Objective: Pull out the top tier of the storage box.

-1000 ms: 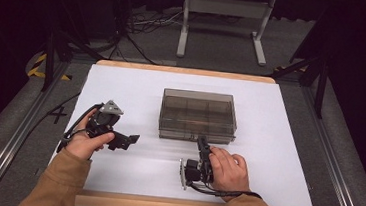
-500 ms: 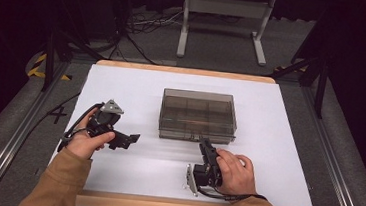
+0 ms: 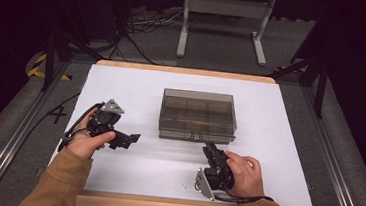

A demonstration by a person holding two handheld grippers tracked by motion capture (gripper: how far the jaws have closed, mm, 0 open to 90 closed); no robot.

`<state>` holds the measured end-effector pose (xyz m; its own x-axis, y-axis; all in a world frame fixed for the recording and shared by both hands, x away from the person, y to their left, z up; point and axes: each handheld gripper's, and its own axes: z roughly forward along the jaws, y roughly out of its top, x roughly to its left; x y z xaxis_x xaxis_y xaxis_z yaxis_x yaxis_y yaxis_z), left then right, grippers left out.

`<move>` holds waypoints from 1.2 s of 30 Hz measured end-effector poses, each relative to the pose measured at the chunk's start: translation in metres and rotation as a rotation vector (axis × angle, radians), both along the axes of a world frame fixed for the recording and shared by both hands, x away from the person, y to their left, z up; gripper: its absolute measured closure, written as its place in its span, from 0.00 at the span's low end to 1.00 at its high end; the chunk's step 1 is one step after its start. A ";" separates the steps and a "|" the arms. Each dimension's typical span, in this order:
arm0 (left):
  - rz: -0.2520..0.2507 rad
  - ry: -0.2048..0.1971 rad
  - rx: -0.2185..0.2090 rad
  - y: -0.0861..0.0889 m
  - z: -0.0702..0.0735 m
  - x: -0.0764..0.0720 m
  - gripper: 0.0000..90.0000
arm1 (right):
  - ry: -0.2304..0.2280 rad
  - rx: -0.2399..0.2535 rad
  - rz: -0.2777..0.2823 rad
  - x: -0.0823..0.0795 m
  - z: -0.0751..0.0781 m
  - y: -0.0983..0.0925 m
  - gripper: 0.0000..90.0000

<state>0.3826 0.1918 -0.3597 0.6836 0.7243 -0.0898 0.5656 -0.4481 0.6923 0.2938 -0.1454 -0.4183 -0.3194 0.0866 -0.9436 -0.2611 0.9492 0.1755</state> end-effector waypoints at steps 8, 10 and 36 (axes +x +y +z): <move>0.009 -0.001 -0.002 0.001 0.000 -0.001 0.03 | 0.055 0.046 0.038 -0.001 0.001 -0.014 0.79; 0.006 -0.001 0.003 0.002 0.001 0.000 0.03 | 0.063 0.057 0.043 0.000 0.001 -0.016 0.79; 0.013 -0.003 -0.003 0.002 0.001 -0.002 0.03 | 0.352 0.394 0.148 0.007 0.018 -0.060 0.81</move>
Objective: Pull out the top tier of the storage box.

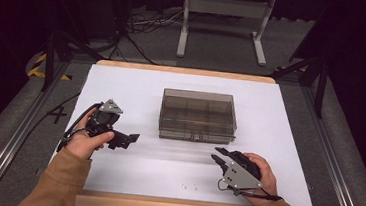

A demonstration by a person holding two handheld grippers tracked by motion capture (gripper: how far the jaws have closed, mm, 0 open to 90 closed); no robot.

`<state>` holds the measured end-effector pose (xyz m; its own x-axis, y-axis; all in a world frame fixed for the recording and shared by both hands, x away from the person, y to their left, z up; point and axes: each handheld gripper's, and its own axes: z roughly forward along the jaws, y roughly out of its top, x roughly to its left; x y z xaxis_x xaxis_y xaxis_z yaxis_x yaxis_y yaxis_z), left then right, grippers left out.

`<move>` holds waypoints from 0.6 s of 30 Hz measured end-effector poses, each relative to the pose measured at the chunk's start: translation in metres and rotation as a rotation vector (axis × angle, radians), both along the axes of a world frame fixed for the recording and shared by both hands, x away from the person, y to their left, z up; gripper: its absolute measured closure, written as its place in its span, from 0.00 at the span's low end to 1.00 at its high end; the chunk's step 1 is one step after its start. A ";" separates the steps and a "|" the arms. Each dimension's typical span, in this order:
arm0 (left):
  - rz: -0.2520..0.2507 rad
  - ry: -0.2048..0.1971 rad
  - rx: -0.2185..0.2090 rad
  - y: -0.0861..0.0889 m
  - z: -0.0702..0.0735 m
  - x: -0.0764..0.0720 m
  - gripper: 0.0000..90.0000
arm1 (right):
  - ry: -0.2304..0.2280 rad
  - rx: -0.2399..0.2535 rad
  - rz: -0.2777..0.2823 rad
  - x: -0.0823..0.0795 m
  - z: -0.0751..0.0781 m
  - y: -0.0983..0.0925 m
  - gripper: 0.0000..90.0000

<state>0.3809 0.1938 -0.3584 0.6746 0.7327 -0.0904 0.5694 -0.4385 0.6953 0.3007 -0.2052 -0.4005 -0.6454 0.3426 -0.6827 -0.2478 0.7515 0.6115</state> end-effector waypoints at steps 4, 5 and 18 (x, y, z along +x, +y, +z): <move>-0.001 -0.001 0.001 0.000 0.000 0.000 0.03 | 0.060 0.058 0.008 0.003 0.003 -0.007 0.81; -0.001 -0.001 0.002 0.000 0.000 0.000 0.03 | 0.079 0.073 0.011 0.003 0.004 -0.009 0.81; -0.002 0.000 0.003 0.001 0.000 0.000 0.03 | 0.271 0.188 0.033 0.011 0.012 -0.025 0.85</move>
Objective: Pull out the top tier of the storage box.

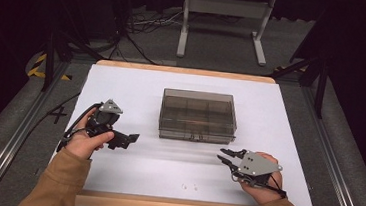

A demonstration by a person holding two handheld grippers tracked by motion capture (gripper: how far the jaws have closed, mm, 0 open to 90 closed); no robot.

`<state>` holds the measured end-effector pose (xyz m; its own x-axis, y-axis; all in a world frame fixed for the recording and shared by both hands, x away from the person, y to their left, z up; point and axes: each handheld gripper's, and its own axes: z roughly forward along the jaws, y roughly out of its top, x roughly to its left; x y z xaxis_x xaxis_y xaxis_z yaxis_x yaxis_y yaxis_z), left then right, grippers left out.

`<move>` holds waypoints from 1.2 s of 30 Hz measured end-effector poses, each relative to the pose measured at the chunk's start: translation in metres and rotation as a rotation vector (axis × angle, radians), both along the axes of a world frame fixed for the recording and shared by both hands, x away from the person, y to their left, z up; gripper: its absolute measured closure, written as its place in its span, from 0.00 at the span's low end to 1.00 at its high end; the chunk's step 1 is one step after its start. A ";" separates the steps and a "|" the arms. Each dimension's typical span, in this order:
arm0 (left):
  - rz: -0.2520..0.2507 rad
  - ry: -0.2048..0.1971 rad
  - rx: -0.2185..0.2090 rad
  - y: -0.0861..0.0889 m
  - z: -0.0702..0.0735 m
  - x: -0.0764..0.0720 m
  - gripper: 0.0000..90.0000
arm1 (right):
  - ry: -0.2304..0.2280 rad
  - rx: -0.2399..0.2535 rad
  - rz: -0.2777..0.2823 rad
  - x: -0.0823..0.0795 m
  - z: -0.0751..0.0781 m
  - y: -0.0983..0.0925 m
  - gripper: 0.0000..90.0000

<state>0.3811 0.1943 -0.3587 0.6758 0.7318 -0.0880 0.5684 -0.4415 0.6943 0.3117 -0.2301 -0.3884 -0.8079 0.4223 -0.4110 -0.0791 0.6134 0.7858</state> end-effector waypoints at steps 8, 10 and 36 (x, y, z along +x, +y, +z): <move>-0.004 -0.003 0.004 0.001 0.000 0.000 0.03 | 0.078 0.016 0.019 0.004 0.001 -0.004 0.85; -0.005 0.004 0.002 0.001 0.001 0.000 0.03 | 0.110 0.026 0.033 0.006 0.002 -0.005 0.86; -0.003 0.004 -0.002 0.002 0.001 0.000 0.03 | 0.284 -0.096 0.089 0.024 0.036 0.000 0.91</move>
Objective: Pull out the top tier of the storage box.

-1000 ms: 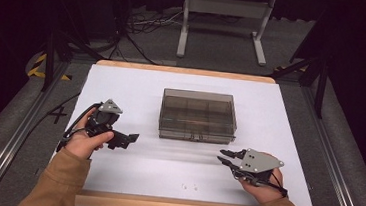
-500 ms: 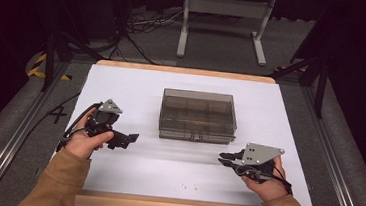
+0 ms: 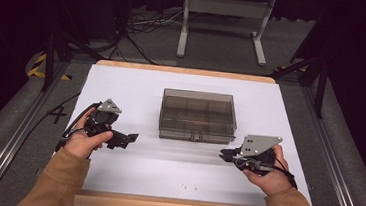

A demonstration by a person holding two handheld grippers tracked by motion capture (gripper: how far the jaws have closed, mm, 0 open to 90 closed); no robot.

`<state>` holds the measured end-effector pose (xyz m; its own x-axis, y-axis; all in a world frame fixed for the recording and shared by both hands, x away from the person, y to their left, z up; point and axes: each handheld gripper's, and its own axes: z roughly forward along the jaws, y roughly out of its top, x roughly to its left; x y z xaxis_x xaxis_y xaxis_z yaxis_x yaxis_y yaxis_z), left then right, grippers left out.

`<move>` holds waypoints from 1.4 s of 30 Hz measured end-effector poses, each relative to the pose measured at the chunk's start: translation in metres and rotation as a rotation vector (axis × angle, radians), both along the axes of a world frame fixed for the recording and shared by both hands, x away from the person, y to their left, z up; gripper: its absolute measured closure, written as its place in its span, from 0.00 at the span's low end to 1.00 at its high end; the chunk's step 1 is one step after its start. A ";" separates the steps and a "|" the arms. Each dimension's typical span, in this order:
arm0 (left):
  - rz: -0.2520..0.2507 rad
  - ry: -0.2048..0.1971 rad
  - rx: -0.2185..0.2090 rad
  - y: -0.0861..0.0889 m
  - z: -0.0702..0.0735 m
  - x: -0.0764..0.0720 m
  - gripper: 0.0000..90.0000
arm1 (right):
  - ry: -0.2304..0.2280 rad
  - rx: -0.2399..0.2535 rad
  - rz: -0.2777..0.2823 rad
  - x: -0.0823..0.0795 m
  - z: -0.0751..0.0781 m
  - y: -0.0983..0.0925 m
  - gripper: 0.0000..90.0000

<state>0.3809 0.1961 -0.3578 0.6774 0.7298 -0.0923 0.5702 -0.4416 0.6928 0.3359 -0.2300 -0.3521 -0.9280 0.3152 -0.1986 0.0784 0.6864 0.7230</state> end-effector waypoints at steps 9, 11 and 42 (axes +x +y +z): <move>-0.001 0.004 0.001 0.000 0.000 0.000 0.03 | 0.027 -0.027 0.000 0.009 0.013 0.002 0.91; 0.001 0.002 0.002 0.000 0.000 0.000 0.03 | 0.037 -0.031 0.000 0.012 0.017 0.002 0.92; 0.007 0.007 0.008 0.004 -0.001 -0.002 0.03 | 0.133 -0.134 0.015 0.058 0.041 0.010 0.89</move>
<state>0.3786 0.1998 -0.3592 0.6715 0.7354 -0.0910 0.5781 -0.4431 0.6852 0.3941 -0.2199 -0.3110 -0.9533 0.2799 -0.1131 0.1560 0.7777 0.6090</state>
